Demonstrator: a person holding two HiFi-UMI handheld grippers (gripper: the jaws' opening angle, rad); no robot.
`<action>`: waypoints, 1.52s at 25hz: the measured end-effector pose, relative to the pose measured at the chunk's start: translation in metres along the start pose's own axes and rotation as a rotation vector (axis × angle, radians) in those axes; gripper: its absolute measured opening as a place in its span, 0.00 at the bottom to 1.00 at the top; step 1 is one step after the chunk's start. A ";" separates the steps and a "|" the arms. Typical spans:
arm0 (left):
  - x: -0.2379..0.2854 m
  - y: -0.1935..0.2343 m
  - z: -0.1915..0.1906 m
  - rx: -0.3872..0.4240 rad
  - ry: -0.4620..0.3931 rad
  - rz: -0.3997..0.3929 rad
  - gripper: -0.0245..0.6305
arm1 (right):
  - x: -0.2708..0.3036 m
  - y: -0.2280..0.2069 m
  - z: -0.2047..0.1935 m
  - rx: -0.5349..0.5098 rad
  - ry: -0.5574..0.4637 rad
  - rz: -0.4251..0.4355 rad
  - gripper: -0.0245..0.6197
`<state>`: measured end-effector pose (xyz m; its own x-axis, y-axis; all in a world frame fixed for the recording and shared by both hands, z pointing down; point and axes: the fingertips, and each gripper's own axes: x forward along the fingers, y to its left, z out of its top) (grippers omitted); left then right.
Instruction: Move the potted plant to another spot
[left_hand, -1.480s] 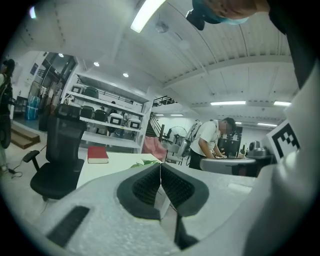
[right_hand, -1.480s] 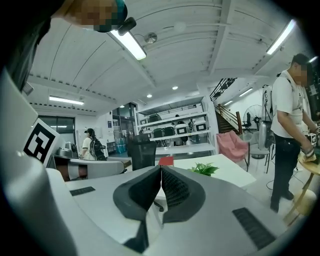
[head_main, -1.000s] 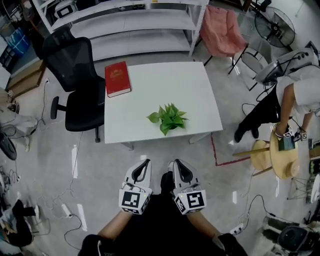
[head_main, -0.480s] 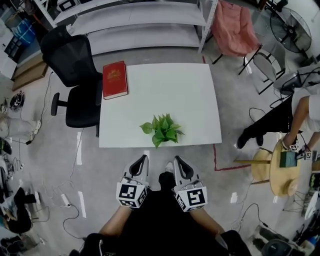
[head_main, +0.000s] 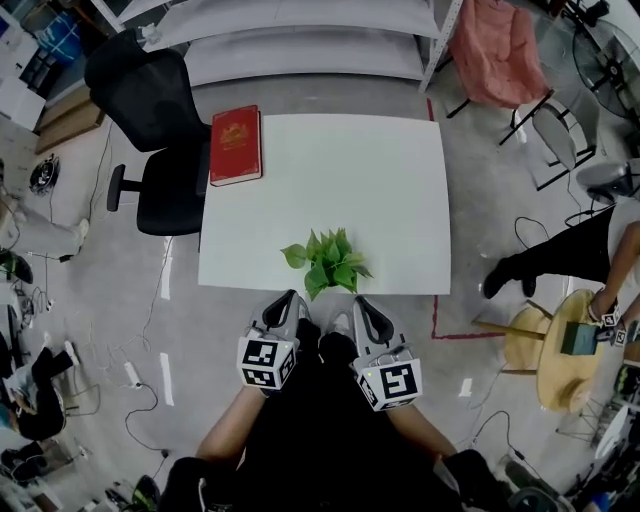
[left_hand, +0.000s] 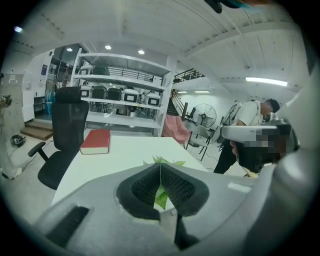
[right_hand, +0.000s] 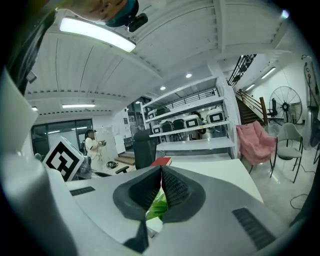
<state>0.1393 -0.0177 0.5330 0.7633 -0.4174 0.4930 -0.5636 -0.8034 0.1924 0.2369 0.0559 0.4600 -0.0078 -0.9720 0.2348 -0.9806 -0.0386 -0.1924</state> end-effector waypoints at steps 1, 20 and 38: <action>0.007 0.004 -0.004 -0.009 0.017 -0.003 0.07 | 0.004 -0.002 -0.001 -0.003 0.003 -0.001 0.06; 0.113 0.043 -0.081 -0.122 0.334 -0.071 0.19 | 0.048 -0.041 -0.016 0.022 0.089 -0.101 0.06; 0.151 0.042 -0.106 -0.167 0.477 -0.078 0.24 | 0.058 -0.075 -0.019 0.046 0.101 -0.150 0.06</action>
<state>0.1978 -0.0692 0.7056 0.5979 -0.0876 0.7968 -0.5836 -0.7290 0.3578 0.3058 0.0071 0.5061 0.1157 -0.9263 0.3586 -0.9622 -0.1941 -0.1910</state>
